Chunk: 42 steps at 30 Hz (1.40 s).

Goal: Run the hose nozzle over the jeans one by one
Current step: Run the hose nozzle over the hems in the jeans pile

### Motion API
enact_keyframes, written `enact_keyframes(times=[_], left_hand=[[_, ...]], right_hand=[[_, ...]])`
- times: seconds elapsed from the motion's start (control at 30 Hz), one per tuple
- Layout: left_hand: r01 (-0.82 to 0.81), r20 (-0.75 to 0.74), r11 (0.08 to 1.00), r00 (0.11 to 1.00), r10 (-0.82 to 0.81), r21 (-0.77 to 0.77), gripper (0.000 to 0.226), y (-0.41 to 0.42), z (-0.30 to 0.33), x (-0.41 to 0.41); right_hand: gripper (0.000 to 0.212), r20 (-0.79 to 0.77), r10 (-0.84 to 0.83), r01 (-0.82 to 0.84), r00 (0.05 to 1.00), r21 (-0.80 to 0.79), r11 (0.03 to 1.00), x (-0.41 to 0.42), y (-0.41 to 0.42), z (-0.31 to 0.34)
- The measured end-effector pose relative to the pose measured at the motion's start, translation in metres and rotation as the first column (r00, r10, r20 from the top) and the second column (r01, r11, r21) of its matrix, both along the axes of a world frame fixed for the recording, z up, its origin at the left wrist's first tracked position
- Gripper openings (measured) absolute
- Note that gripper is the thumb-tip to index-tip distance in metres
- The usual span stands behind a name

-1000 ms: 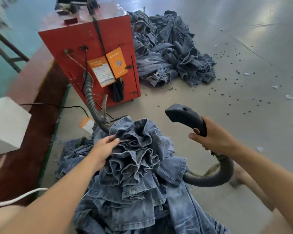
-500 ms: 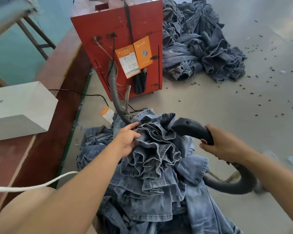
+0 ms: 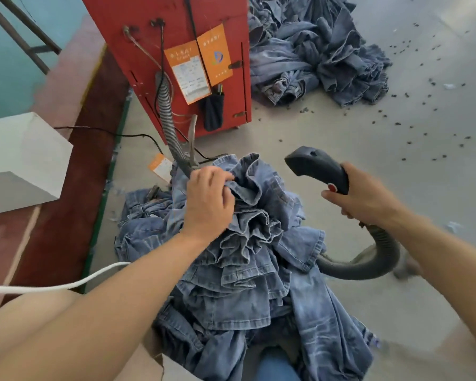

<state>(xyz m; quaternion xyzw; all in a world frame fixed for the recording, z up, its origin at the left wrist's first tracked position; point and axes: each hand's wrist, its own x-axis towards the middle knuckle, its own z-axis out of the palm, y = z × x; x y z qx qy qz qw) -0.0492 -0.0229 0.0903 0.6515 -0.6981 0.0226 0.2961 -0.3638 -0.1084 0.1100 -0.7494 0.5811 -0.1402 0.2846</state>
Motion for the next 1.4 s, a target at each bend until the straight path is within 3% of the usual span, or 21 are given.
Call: enact_keyframes(times=[0.03,0.1,0.17,0.2,0.3,0.37,0.43,0.5,0.63,0.73,0.83,0.87,0.93,1.0,1.13,1.23,1.3,1.4], left_hand=[[0.223,0.041,0.975,0.974,-0.223,0.001,0.019,0.006,-0.002,-0.018],[0.567,0.103,0.814,0.809,-0.579,0.126,0.019,0.021,-0.013,-0.054],[0.665,0.162,0.638,0.632,-0.758,0.388,0.025,0.030,-0.034,-0.086],[0.630,0.156,0.572,0.590,-0.793,0.525,0.028,0.031,-0.045,-0.101],[0.403,0.180,0.497,0.608,-0.773,0.768,0.043,0.022,-0.078,-0.133],[0.192,0.266,0.442,0.572,-0.776,0.876,0.084,0.011,-0.104,-0.143],[0.022,0.312,0.367,0.477,-0.821,0.930,0.122,0.001,-0.122,-0.138],[0.004,0.281,0.320,0.466,-0.839,0.948,0.130,-0.011,-0.131,-0.123],[0.123,0.286,0.377,0.455,-0.843,0.918,0.106,-0.032,-0.124,-0.097],[0.233,0.163,0.361,0.591,-0.790,0.903,0.080,-0.050,-0.101,-0.091],[0.362,-0.119,0.433,0.862,-0.493,0.826,0.053,-0.065,-0.063,-0.081],[0.393,-0.230,0.466,0.901,-0.369,0.793,0.045,-0.068,-0.048,-0.074],[0.440,-0.417,0.510,0.894,-0.166,0.739,0.032,-0.070,-0.020,-0.056],[0.428,-0.474,0.581,0.877,-0.082,0.692,0.024,-0.062,0.000,-0.036],[0.244,-0.178,0.748,0.969,-0.169,0.617,0.019,-0.032,0.015,0.003],[0.181,-0.033,0.883,0.982,-0.185,0.434,0.019,-0.014,0.008,0.027],[0.109,0.044,0.909,0.989,-0.138,0.403,0.044,-0.006,0.001,0.036],[-0.039,0.278,0.832,0.950,-0.141,0.553,0.113,0.018,-0.014,0.029]], right_hand=[[0.031,-0.033,0.010,-0.010,0.999,0.011,1.000,-0.010,0.003,-0.006],[0.032,-0.082,0.032,-0.031,0.996,0.010,0.999,-0.029,0.011,-0.018],[0.035,-0.130,0.054,-0.056,0.990,-0.011,0.998,-0.048,0.019,-0.028],[0.038,-0.158,0.059,-0.064,0.986,-0.024,0.998,-0.058,0.023,-0.031],[0.043,-0.214,0.061,-0.072,0.975,-0.047,0.996,-0.082,0.033,-0.038],[0.044,-0.241,0.056,-0.069,0.969,-0.048,0.996,-0.098,0.036,-0.044],[0.043,-0.246,0.058,-0.067,0.968,-0.030,0.997,-0.112,0.035,-0.049],[0.041,-0.214,0.060,-0.065,0.975,-0.016,0.998,-0.124,0.033,-0.052],[0.042,-0.155,0.017,-0.022,0.988,-0.034,0.999,-0.135,0.032,-0.056],[0.042,-0.142,0.013,-0.019,0.990,-0.044,0.999,-0.134,0.034,-0.058],[0.041,-0.161,0.049,-0.054,0.986,-0.024,0.998,-0.126,0.037,-0.058],[0.041,-0.159,0.062,-0.065,0.985,-0.015,0.998,-0.122,0.038,-0.057],[0.042,-0.158,0.092,-0.093,0.983,-0.002,0.996,-0.113,0.040,-0.057],[0.043,-0.166,0.115,-0.117,0.979,-0.002,0.993,-0.104,0.042,-0.057],[0.043,-0.205,0.154,-0.158,0.967,-0.001,0.987,-0.090,0.042,-0.056],[0.041,-0.233,0.174,-0.179,0.957,0.000,0.984,-0.081,0.042,-0.057],[0.040,-0.239,0.183,-0.189,0.954,-0.005,0.982,-0.076,0.042,-0.057],[0.040,-0.253,0.207,-0.217,0.945,-0.012,0.976,-0.065,0.044,-0.056]])
